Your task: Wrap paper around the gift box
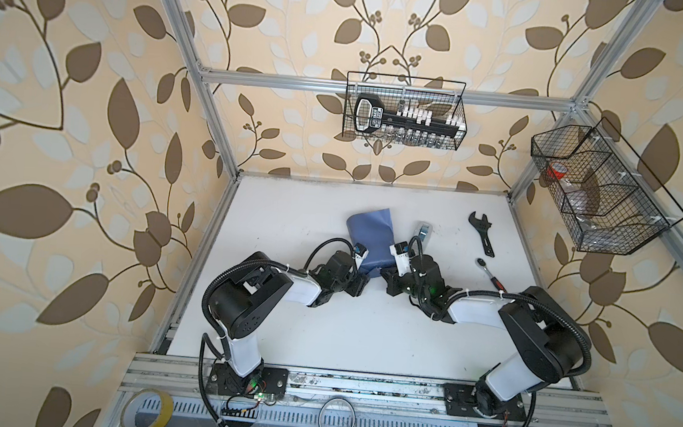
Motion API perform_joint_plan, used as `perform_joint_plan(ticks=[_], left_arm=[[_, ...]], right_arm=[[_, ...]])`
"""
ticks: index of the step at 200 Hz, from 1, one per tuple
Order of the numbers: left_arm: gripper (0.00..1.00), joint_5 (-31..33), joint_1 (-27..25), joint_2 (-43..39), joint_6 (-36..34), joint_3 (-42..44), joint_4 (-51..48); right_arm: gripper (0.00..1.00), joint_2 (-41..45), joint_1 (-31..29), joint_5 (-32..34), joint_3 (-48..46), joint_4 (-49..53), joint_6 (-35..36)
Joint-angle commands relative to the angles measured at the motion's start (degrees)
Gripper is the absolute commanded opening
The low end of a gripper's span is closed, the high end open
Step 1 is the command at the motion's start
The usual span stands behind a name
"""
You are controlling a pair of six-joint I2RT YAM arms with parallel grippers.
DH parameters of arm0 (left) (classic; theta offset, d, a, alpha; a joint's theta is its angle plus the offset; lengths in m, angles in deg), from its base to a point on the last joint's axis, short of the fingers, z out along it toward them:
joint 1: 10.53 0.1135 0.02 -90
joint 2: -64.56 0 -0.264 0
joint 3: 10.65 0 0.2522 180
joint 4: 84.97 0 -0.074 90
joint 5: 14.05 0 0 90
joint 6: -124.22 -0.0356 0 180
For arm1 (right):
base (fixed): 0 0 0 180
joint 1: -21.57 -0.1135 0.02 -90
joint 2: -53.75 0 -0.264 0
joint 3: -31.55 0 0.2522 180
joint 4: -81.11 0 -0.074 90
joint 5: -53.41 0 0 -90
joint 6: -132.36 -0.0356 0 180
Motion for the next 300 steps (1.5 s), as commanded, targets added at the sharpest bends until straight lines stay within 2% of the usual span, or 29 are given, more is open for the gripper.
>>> perform_joint_plan(ticks=[1, 149, 174, 194, 206, 226, 242, 250, 256, 262, 282, 300], left_arm=[[0.66, -0.8, 0.68, -2.16, 0.04, -1.58, 0.76], [0.67, -0.78, 0.68, -1.89, 0.14, -1.27, 1.06], [0.72, -0.73, 0.67, -2.06, 0.36, -1.27, 0.84], [0.85, -0.02, 0.68, -2.93, 1.09, -1.19, -0.03], [0.91, 1.03, 0.71, -4.24, 2.26, -0.65, -0.72], [0.96, 1.56, 0.87, -7.85, 5.65, 1.06, -1.17], [0.97, 0.41, 1.43, -11.76, 10.03, 2.53, -1.55], [0.98, -0.62, 1.97, -13.48, 12.61, 2.84, -2.37], [0.97, -1.67, 2.59, -14.58, 14.88, 2.72, -3.3], [0.97, -2.81, 3.39, -15.25, 17.41, 2.39, -4.21], [0.94, -7.61, 6.93, -15.12, 25.18, -0.86, -8.47], [0.92, -10.49, 9.24, -12.91, 28.12, -5.18, -12.3]], right_arm=[[0.0, -1.88, 0.65, 0.03, 0.57, -1.75, 1.48], [0.0, -5.62, 2.07, -1.28, 5.41, -4.08, -1.9], [0.0, -3.75, 3.07, -1.96, 4.27, -3.88, -2.69], [0.02, 0.74, 4.81, -2.82, 1.4, -3.05, -3.16], [0.05, 4.27, 6.39, -3.77, -0.7, -2.31, -3.82], [0.13, 9.24, 8.48, -4.32, -2.4, -0.33, -4.63], [0.26, 10.38, 8.82, -2.78, -0.81, 2.9, -5.49], [0.35, 9.66, 8.74, -2.49, 0.57, 3.61, -6.0], [0.49, 9.0, 8.73, -2.19, 1.85, 4.18, -6.6], [0.54, 7.67, 8.73, -1.73, 3.4, 4.84, -7.56], [0.62, 2.61, 8.78, -0.65, 10.2, 9.26, -9.76], [0.67, -1.9, 8.73, -0.64, 15.5, 12.79, -10.15]])
